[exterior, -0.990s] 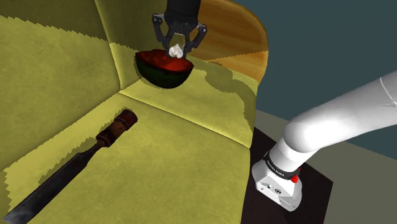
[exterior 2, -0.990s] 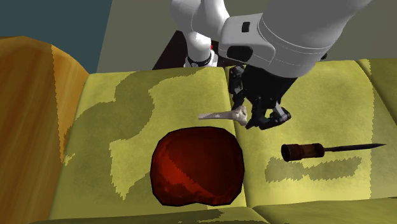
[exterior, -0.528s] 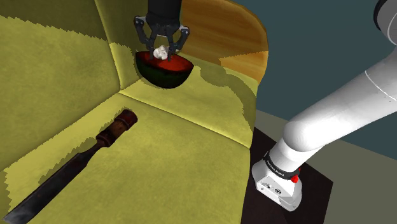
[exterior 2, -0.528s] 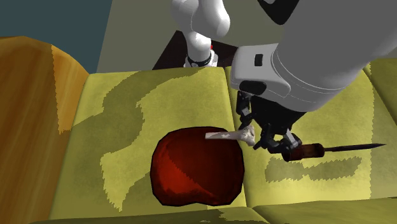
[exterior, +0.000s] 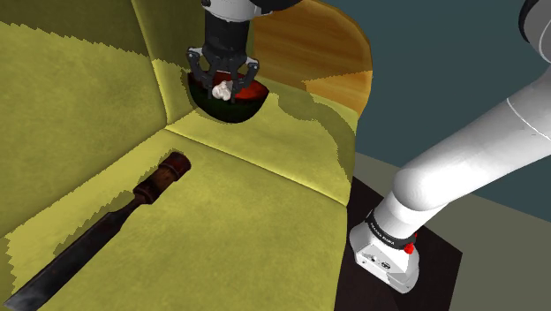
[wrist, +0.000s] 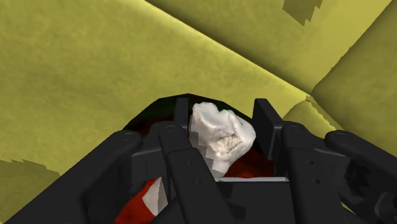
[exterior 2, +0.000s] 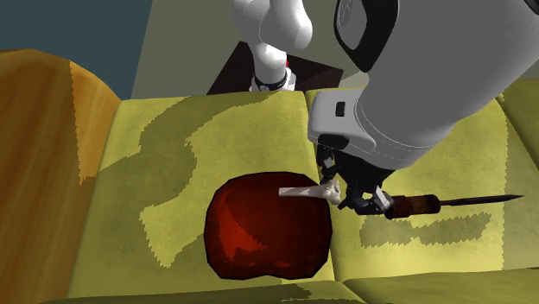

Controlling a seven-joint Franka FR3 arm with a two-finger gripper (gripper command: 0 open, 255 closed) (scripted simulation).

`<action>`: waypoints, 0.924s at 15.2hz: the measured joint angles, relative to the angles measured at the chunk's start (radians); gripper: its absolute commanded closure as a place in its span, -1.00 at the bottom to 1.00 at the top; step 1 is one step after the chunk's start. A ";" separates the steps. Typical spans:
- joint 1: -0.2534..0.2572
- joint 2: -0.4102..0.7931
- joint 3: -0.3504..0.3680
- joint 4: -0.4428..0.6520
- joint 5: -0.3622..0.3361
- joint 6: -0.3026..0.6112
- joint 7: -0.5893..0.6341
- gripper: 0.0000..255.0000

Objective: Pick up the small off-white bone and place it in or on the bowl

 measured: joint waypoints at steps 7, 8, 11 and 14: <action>0.003 -0.002 0.011 -0.027 0.005 0.041 -0.001 1.00; 0.003 -0.004 0.012 -0.031 0.007 0.043 0.000 1.00; -0.003 0.001 0.009 -0.036 0.002 0.043 -0.001 -1.00; -0.005 0.003 0.007 -0.042 0.001 0.045 -0.002 -1.00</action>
